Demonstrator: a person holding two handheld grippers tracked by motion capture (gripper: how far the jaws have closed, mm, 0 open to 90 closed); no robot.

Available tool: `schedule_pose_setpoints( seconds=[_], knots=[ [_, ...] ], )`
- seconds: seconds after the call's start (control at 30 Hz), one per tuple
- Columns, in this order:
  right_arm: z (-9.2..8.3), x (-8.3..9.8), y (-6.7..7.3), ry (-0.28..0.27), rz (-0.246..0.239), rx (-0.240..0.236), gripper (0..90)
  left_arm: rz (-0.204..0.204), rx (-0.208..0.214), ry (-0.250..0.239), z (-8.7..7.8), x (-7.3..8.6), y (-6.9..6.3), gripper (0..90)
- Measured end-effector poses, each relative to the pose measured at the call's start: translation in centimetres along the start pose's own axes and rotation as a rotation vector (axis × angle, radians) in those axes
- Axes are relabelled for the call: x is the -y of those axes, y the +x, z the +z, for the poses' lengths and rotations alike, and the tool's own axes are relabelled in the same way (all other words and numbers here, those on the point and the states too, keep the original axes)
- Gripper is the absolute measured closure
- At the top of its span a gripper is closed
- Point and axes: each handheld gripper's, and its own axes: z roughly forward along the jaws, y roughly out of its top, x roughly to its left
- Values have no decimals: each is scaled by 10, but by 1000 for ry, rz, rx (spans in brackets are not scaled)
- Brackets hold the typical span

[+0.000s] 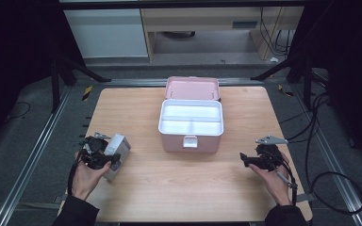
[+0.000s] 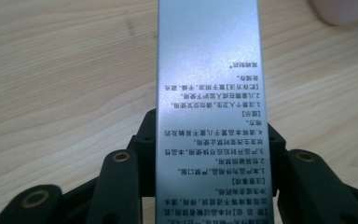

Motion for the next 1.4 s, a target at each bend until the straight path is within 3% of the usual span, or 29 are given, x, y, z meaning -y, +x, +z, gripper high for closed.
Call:
schedule_pose_setpoints(
  seconds=[0.17, 0.33, 0.53, 0.7, 0.73, 0.8, 0.9, 0.93, 1.03, 1.07, 1.1, 1.13, 1.17, 1.27, 1.4],
  knots=[
    [-1, 0, 1, -4, 9, -5, 204, -40, -36, 7, 6, 3, 11, 554],
    [-2, -1, 2, -12, 8, -9, 210, -42, -40, 32, 14, 6, 16, 546],
    [-3, -2, 2, -27, 12, -11, 209, -23, -42, -35, 2, 3, 15, 427],
    [-9, -6, 4, -64, 28, -11, 217, -9, -43, -137, -20, -4, 7, 336],
    [-9, -6, 4, -64, 28, -11, 217, -9, -43, -137, -20, -4, 7, 334],
    [-12, -10, 6, -85, 31, -10, 222, -9, -40, -199, -33, -7, 3, 334],
    [-20, -22, 10, -138, 34, -17, 247, -5, -5, -298, -50, -15, -3, 338],
    [-23, -31, 13, -164, 39, -28, 253, 23, 24, -376, -55, -24, -8, 315],
    [-28, -49, 18, -209, 35, -44, 257, 45, 87, -435, -56, -41, -17, 297],
    [-28, -49, 18, -209, 35, -44, 257, 45, 87, -435, -56, -41, -17, 296],
    [-29, -61, 22, -236, 33, -58, 260, 59, 121, -461, -51, -54, -26, 296],
    [-29, -61, 22, -236, 33, -58, 260, 59, 121, -461, -51, -54, -26, 293],
    [-27, -74, 25, -247, 31, -72, 259, 69, 125, -467, -47, -60, -30, 290],
    [-19, -89, 29, -256, 17, -83, 274, 90, 147, -462, -27, -83, -49, 294],
    [-3, -100, 35, -250, 11, -124, 317, 103, 194, -465, -9, -97, -63, 330]
  ],
)
